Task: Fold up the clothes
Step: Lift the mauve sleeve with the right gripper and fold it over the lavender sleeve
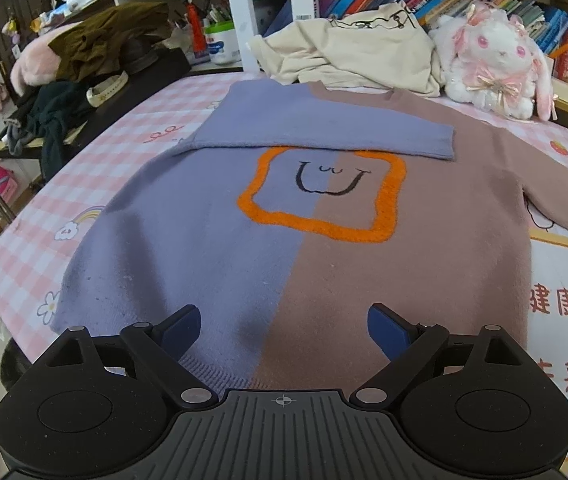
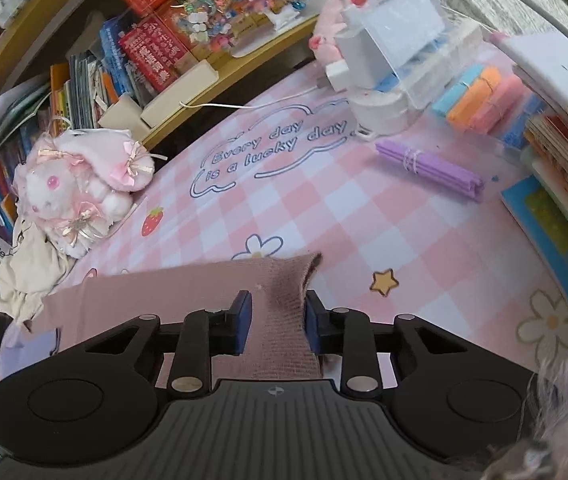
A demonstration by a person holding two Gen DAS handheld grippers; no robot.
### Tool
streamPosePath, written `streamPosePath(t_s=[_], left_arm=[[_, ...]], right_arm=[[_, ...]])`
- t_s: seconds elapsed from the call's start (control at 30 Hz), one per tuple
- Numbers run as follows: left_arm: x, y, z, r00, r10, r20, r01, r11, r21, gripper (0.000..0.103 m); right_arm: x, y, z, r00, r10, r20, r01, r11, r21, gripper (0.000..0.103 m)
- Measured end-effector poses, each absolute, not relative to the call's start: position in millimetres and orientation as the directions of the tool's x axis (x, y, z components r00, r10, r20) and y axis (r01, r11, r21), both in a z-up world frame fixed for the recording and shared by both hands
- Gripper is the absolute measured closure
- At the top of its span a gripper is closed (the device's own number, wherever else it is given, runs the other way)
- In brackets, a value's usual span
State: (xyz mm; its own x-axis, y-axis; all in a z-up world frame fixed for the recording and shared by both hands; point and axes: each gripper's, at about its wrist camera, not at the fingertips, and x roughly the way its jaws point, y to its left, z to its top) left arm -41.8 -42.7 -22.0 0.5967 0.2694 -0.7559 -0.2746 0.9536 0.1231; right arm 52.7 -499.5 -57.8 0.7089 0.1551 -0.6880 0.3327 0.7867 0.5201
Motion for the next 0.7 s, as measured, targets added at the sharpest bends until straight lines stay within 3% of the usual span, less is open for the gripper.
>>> streamPosePath(t_s=[0.2, 0.33, 0.7], left_arm=[[-37, -45, -24, 0.595, 0.259, -0.761, -0.257, 0.958, 0.125, 0.01], [-34, -48, -25, 0.596, 0.253, -0.762, -0.245, 0.961, 0.128, 0.01], [-30, -44, -27, 0.613, 0.23, -0.756, -0.209, 0.97, 0.126, 0.01]], right_arm=[[47, -501, -58, 0.692, 0.182, -0.698, 0.337, 0.774, 0.536, 0.08], [54, -499, -58, 0.667, 0.16, -0.727, 0.325, 0.816, 0.478, 0.097], [69, -473, -18, 0.733, 0.276, -0.622, 0.191, 0.794, 0.577, 0.098]])
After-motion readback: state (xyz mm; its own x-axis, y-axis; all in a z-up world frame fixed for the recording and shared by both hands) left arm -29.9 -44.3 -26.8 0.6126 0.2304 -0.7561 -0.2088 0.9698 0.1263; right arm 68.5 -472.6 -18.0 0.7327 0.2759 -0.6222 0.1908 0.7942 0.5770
